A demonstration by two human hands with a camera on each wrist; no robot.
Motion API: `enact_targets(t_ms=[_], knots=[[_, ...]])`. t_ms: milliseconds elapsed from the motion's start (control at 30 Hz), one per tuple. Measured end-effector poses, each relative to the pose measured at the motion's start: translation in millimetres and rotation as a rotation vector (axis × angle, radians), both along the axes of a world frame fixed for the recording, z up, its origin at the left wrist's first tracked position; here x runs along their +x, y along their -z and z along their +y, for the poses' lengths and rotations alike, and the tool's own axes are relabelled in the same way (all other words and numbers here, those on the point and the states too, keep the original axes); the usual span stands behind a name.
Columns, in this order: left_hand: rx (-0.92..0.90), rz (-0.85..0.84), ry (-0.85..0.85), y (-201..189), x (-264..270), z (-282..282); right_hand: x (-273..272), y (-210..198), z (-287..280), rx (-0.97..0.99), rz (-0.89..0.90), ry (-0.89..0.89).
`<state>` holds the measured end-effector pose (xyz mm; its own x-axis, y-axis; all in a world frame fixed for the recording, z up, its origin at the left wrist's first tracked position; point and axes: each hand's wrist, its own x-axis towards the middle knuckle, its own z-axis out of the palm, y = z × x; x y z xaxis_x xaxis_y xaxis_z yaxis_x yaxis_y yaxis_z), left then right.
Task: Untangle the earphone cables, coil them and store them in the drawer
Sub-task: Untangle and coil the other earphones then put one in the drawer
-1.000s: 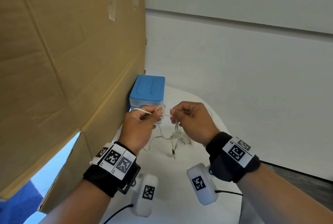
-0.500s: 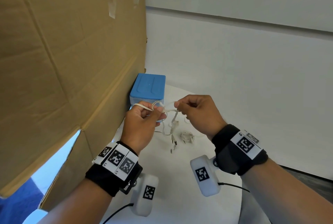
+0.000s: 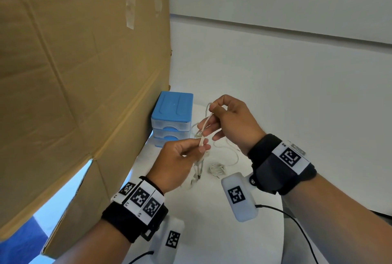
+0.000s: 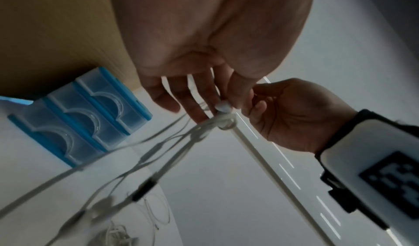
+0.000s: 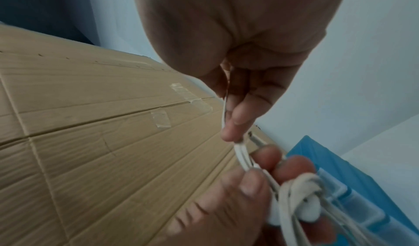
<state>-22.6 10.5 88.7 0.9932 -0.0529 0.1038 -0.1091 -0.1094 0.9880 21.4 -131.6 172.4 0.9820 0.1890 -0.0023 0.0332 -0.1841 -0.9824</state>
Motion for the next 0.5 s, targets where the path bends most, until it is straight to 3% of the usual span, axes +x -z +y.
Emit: enact_targets(t_ms=[400, 500], knots=[[0.228, -0.084, -0.255, 4.7, 9.0, 16.1, 1.4, -6.7, 7.8, -0.188, -0.148, 0.008], [0.198, -0.105, -0.299, 2.6, 7.5, 14.7, 1.8, -7.4, 8.4, -0.178, -0.149, 0.012]])
